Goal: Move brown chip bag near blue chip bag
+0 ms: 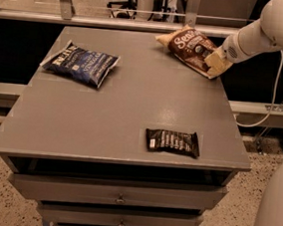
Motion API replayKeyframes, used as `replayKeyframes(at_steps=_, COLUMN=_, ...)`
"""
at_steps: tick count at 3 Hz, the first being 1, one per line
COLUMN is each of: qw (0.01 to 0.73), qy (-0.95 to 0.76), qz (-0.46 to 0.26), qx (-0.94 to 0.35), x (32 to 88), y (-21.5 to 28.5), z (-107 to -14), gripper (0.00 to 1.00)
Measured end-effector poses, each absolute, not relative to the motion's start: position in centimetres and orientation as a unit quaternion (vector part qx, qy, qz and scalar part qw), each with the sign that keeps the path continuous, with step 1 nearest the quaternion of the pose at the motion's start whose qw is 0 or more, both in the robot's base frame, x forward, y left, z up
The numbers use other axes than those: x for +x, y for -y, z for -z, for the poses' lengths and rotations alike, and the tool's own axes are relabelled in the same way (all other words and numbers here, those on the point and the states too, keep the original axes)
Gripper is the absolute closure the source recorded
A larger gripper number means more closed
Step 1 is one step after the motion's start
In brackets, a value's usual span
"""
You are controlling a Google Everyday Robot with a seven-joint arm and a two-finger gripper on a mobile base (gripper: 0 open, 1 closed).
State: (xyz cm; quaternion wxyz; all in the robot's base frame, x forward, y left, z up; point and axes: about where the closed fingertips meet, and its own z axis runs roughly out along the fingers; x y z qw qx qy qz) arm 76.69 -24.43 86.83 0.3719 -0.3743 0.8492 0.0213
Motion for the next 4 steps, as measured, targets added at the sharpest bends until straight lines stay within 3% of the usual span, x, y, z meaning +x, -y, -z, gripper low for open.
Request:
replayKeyframes(at_steps=1, qw=0.391, qy=-0.833, qz=-0.038, qx=-0.390, x=75.9, y=22.9, z=-88.4, gripper=0.93)
replayKeyframes(at_steps=2, qw=0.447, qy=-0.782, qz=-0.072, qx=-0.430, x=74.1, y=19.0, z=-93.6, gripper=1.00)
replayKeyframes(at_steps=4, qw=0.501, qy=-0.715, qz=-0.120, qx=-0.472, x=70.6, y=13.3, z=-98.9, gripper=1.00)
